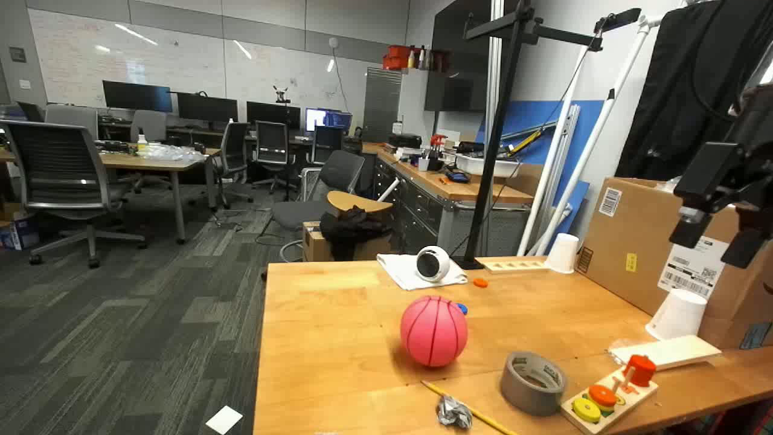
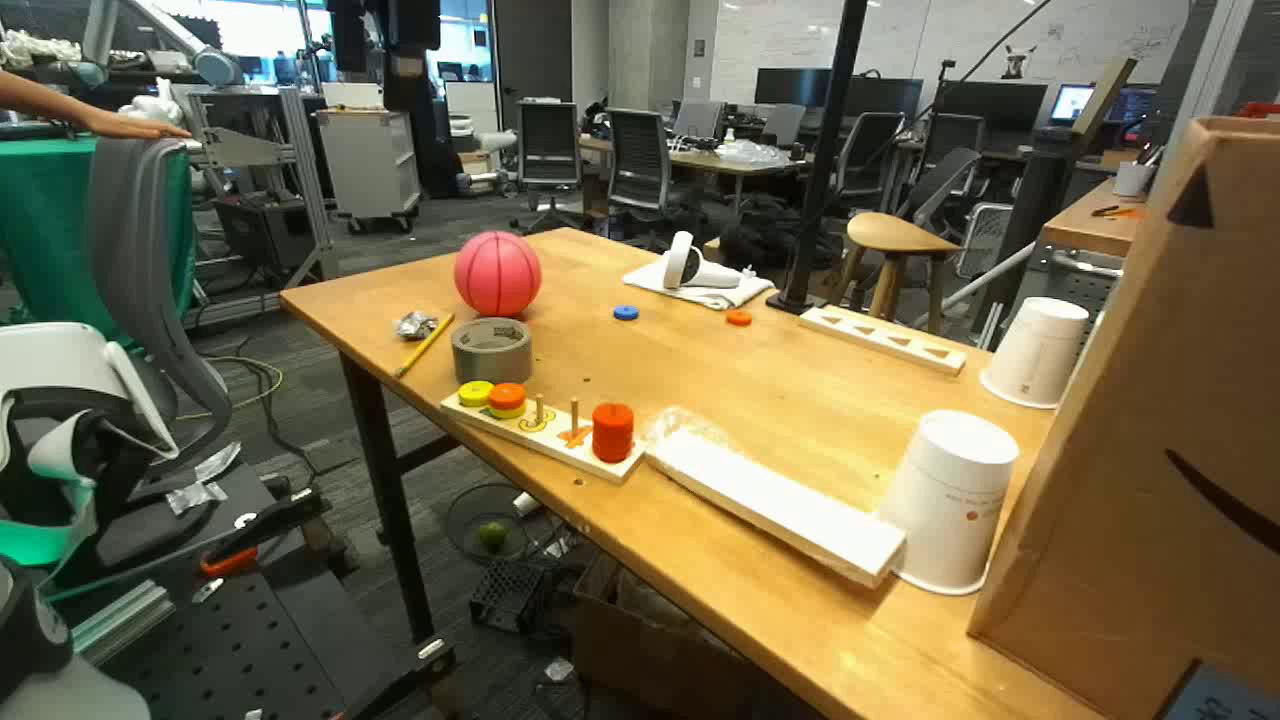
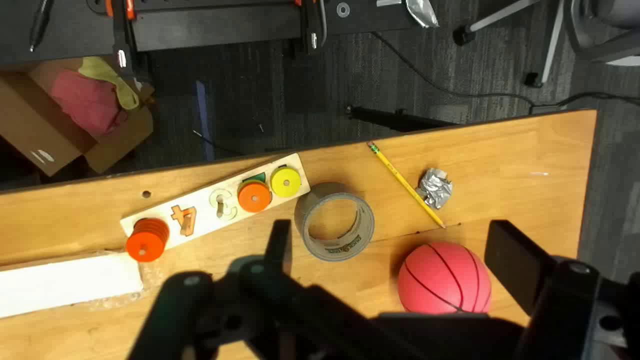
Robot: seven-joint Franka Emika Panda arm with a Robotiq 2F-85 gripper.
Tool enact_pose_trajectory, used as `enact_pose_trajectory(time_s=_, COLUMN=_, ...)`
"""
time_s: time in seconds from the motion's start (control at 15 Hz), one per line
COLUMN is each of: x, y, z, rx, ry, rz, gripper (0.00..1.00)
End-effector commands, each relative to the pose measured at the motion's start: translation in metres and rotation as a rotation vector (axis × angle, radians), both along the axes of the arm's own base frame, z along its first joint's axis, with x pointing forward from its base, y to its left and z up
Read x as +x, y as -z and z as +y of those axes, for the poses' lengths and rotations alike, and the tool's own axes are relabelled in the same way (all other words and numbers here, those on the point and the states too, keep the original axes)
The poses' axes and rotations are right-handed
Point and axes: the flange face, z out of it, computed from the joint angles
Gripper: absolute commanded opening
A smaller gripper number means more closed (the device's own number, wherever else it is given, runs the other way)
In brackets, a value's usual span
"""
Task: Move the basketball to the right
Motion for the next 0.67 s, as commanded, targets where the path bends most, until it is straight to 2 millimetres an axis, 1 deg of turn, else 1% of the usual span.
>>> enact_pose_trajectory(time_s=0.0, x=0.0004, y=-0.0036, z=-0.0002, rx=0.000, ry=0.000, rz=-0.006, gripper=1.00)
enact_pose_trajectory(time_s=0.13, x=0.0001, y=-0.0090, z=-0.0002, rx=0.001, ry=0.000, rz=-0.018, gripper=1.00)
enact_pose_trajectory(time_s=0.6, x=0.0001, y=-0.0095, z=-0.0002, rx=0.001, ry=0.000, rz=-0.019, gripper=1.00)
